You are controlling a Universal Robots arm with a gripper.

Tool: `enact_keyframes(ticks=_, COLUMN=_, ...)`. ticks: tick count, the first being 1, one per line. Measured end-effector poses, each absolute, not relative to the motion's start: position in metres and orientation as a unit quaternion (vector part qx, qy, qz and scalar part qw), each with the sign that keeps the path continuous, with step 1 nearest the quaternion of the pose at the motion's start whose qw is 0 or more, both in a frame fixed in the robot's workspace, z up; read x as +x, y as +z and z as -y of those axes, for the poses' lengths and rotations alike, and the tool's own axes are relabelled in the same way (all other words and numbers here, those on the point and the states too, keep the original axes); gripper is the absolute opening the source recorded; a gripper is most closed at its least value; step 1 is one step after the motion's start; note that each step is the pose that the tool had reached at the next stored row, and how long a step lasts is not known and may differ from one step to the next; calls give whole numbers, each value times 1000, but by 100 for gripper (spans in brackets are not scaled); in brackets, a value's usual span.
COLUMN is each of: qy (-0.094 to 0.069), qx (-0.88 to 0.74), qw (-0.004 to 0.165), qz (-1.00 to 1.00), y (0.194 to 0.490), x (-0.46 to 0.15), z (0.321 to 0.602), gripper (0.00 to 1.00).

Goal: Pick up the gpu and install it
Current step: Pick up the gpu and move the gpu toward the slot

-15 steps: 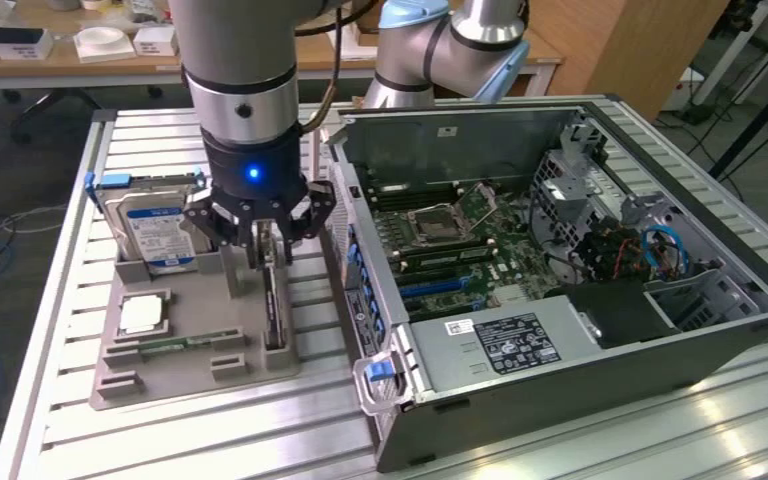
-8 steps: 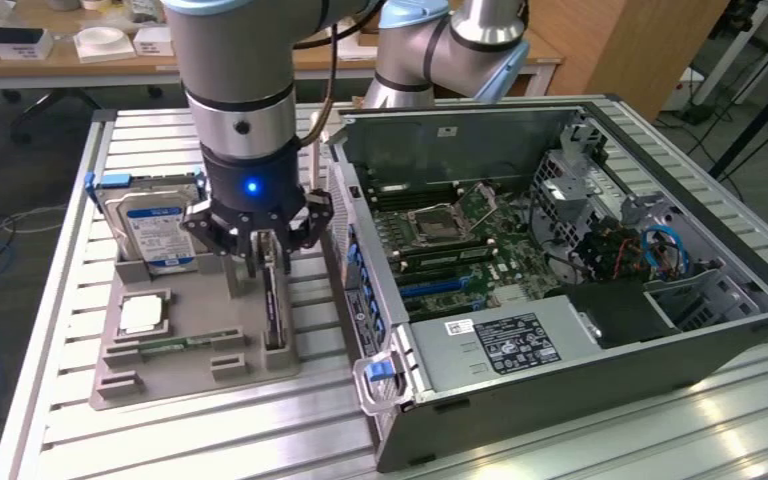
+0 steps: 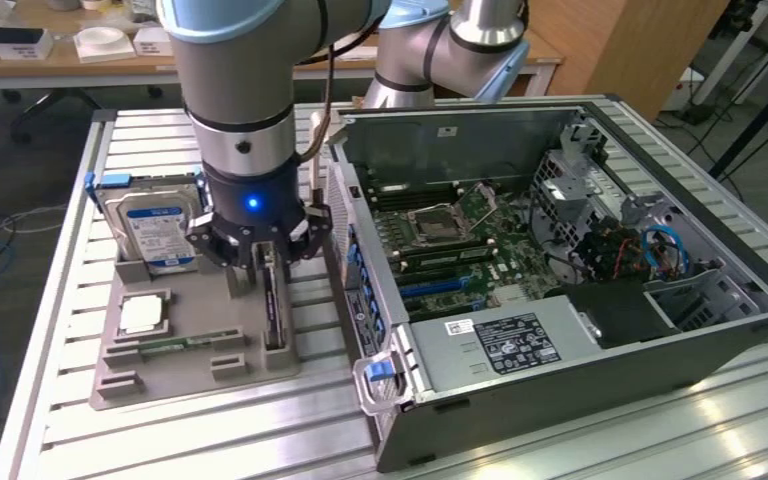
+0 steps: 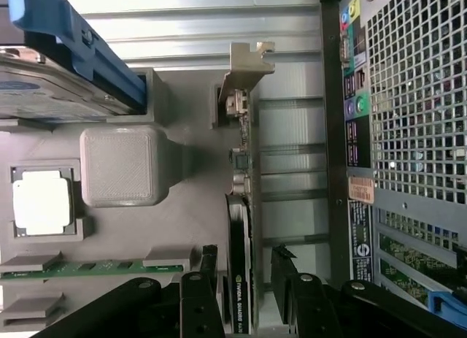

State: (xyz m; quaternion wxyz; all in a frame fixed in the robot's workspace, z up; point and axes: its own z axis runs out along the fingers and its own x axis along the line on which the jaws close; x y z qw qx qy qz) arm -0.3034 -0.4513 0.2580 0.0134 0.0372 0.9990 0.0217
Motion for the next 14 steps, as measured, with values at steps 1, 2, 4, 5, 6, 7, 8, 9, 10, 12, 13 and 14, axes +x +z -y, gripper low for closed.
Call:
enact_keyframes(ticks=1, qy=22, qx=37, qw=13, qz=-999, y=256, x=-303, z=451, gripper=43)
enact_keyframes(ticks=2, qy=22, qx=37, qw=13, qz=-999, y=254, x=-303, z=451, gripper=43)
enact_keyframes(ticks=4, qy=22, qx=37, qw=13, qz=-999, y=251, x=-303, z=452, gripper=43)
enact_keyframes(ticks=5, qy=22, qx=37, qw=13, qz=-999, y=249, x=-303, z=452, gripper=43)
enact_keyframes(ticks=6, qy=22, qx=37, qw=13, qz=-999, y=247, x=-303, z=452, gripper=43)
enact_keyframes(ticks=7, qy=22, qx=37, qw=13, qz=-999, y=245, x=-303, z=452, gripper=43)
enact_keyframes(ticks=8, qy=22, qx=37, qw=13, qz=-999, y=243, x=-303, z=452, gripper=43)
enact_keyframes(ticks=9, qy=22, qx=37, qw=13, qz=-999, y=242, x=-303, z=452, gripper=43)
enact_keyframes(ticks=10, qy=22, qx=37, qw=13, qz=-999, y=240, x=-303, z=452, gripper=43)
enact_keyframes(ticks=12, qy=22, qx=37, qw=13, qz=-999, y=236, x=-303, z=452, gripper=43)
enact_keyframes(ticks=13, qy=20, qx=37, qw=13, qz=-999, y=236, x=-303, z=452, gripper=43)
enact_keyframes(ticks=14, qy=20, qx=37, qw=13, qz=-999, y=236, x=-303, z=452, gripper=43)
